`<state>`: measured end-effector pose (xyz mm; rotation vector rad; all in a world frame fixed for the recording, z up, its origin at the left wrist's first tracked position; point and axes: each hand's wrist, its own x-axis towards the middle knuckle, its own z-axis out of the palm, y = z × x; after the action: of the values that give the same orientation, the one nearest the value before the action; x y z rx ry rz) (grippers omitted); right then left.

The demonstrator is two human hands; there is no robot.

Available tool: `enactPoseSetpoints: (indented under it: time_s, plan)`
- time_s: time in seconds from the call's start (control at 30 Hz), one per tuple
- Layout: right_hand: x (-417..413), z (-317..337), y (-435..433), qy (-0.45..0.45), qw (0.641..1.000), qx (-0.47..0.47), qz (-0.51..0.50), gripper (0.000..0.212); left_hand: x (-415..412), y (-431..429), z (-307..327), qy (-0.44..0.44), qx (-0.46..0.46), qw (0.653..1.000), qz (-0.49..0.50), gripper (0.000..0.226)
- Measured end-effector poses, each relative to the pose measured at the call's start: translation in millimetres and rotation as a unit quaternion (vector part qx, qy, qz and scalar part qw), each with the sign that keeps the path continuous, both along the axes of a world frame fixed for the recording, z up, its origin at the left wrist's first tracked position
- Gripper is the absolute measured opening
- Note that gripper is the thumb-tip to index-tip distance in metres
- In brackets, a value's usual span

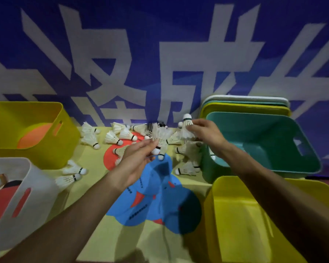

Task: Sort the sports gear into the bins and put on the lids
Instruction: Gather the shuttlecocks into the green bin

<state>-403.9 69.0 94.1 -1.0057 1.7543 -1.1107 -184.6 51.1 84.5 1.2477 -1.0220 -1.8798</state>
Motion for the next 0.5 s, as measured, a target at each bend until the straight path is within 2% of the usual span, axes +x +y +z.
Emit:
enactPoseSetpoints:
  time_s: [0.07,0.13,0.23,0.33,0.43,0.5]
  plan:
    - [-28,5,14,-0.033,0.998,-0.011,-0.047,0.025,-29,-1,9,-0.024,-0.018,0.999,-0.027,0.008]
    - [-56,5,30,-0.044,0.994,-0.013,-0.098,0.031,-57,0,17,-0.06,-0.04,0.996,-0.059,0.017]
    - [-93,-1,52,-0.047,0.987,0.01,-0.156,0.036,-97,4,23,-0.112,-0.075,0.987,-0.086,0.013]
    - [-118,-5,68,-0.035,0.982,0.034,-0.185,0.038,-134,12,24,-0.14,-0.109,0.98,-0.094,0.019]
    - [-133,-4,76,-0.007,0.979,0.052,-0.199,0.03,-165,22,22,-0.142,-0.108,0.98,-0.091,0.012]
    - [-138,-5,79,0.017,0.978,0.06,-0.199,0.013,-177,27,19,-0.144,-0.082,0.983,-0.083,0.005]
